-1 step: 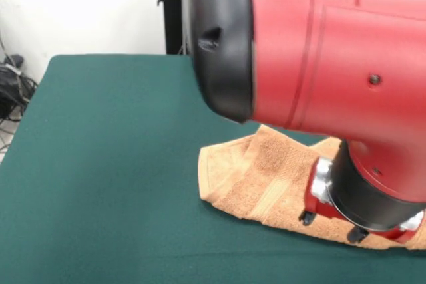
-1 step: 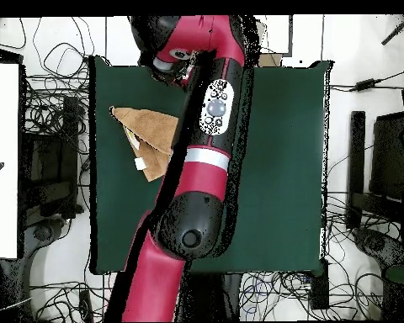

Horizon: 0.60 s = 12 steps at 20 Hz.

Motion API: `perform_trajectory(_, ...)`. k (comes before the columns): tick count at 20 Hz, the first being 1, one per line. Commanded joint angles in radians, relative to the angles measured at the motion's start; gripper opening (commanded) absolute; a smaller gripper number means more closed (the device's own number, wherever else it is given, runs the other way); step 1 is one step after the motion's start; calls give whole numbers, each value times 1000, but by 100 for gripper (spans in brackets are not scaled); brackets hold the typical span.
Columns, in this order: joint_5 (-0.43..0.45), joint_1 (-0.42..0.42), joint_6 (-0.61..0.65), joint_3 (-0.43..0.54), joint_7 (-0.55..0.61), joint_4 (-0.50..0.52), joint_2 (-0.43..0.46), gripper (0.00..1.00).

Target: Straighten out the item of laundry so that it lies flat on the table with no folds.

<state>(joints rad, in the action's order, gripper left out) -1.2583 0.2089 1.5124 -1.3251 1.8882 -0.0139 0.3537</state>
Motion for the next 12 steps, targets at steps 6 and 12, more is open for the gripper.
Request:
perform_trajectory(6,-285,21,-53,-435,254,39,57,100)
perform_trajectory(12,-360,28,-70,-495,263,51,76,100)
